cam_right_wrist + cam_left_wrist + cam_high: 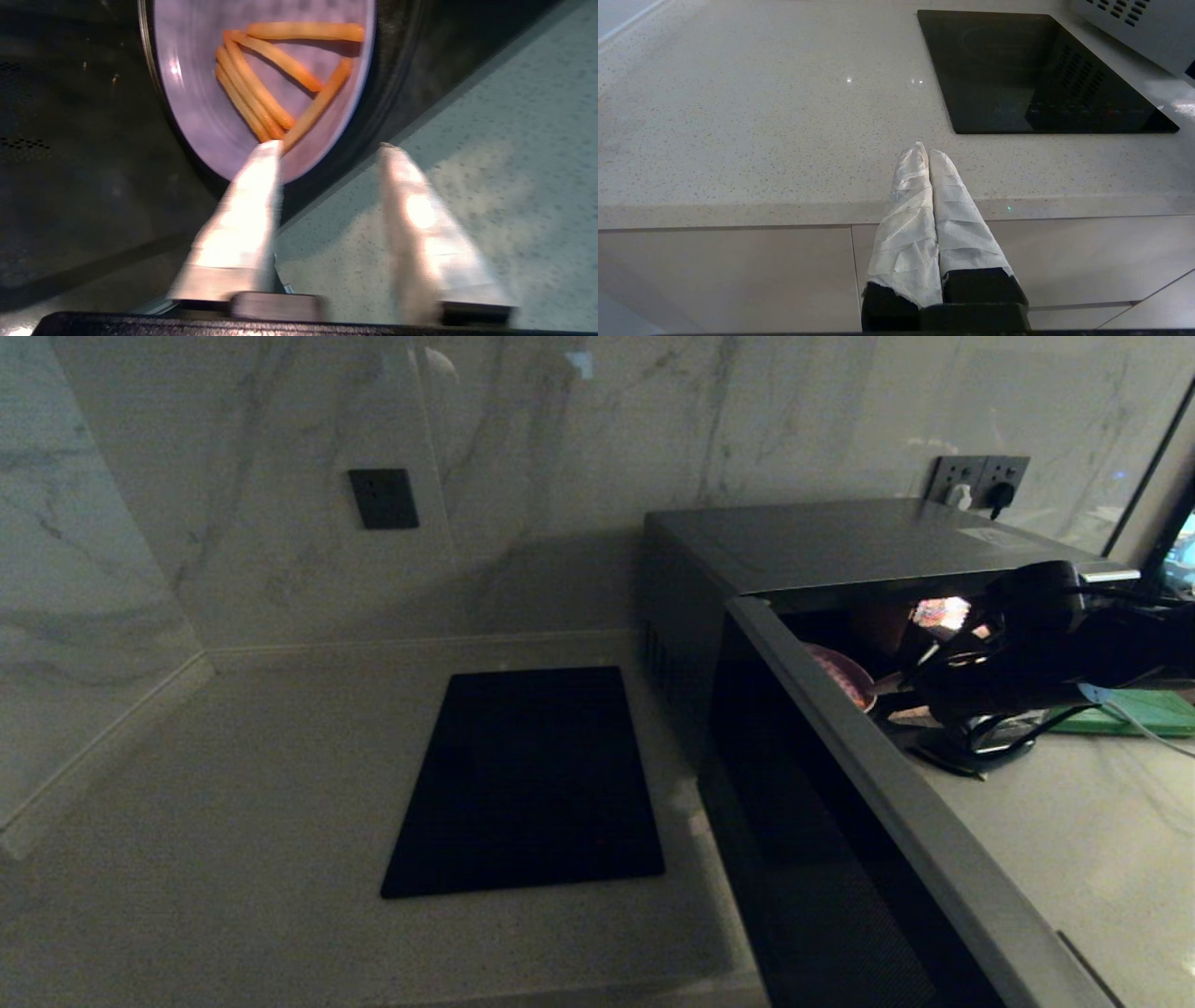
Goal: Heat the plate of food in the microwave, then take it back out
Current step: Take the plate out of the microwave
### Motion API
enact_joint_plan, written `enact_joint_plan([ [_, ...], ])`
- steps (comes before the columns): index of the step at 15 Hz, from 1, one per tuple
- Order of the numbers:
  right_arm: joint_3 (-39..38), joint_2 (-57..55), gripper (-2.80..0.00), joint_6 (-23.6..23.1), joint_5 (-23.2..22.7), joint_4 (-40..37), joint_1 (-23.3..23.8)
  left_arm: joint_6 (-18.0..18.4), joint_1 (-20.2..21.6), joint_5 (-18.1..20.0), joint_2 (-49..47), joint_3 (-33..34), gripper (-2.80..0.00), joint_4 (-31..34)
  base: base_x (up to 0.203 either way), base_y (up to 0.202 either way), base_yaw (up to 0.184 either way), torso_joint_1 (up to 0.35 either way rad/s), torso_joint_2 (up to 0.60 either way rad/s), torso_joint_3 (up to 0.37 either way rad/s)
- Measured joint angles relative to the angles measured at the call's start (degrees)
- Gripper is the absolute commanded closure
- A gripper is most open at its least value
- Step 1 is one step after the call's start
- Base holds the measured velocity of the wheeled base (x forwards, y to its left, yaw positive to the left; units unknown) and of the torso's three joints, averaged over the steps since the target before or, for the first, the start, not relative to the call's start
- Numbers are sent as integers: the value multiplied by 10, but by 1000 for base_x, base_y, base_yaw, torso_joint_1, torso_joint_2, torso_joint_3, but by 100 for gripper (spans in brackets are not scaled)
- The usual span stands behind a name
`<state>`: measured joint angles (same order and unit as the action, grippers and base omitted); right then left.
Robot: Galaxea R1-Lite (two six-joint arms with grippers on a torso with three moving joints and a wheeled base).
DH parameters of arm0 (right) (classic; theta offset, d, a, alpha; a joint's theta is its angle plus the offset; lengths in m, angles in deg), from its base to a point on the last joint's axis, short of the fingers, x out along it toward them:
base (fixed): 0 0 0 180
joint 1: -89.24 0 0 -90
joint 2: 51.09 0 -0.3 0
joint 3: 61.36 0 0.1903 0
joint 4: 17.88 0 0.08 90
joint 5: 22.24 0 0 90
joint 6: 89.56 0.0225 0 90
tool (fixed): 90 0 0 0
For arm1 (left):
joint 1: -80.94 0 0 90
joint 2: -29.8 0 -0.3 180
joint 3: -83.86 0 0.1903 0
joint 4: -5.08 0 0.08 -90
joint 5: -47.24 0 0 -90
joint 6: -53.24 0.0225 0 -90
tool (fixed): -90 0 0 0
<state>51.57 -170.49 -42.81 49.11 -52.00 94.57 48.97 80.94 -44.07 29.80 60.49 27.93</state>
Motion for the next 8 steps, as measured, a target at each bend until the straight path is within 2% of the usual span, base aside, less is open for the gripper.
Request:
enact_joint_plan([
  [4,10,-14,-280,2,6,-4,-5,0,0,0,0,0,0,0,0,0,0,0,0,0],
  [8,27,-30,-280,2,87,-20,-20,0,0,0,0,0,0,0,0,0,0,0,0,0],
])
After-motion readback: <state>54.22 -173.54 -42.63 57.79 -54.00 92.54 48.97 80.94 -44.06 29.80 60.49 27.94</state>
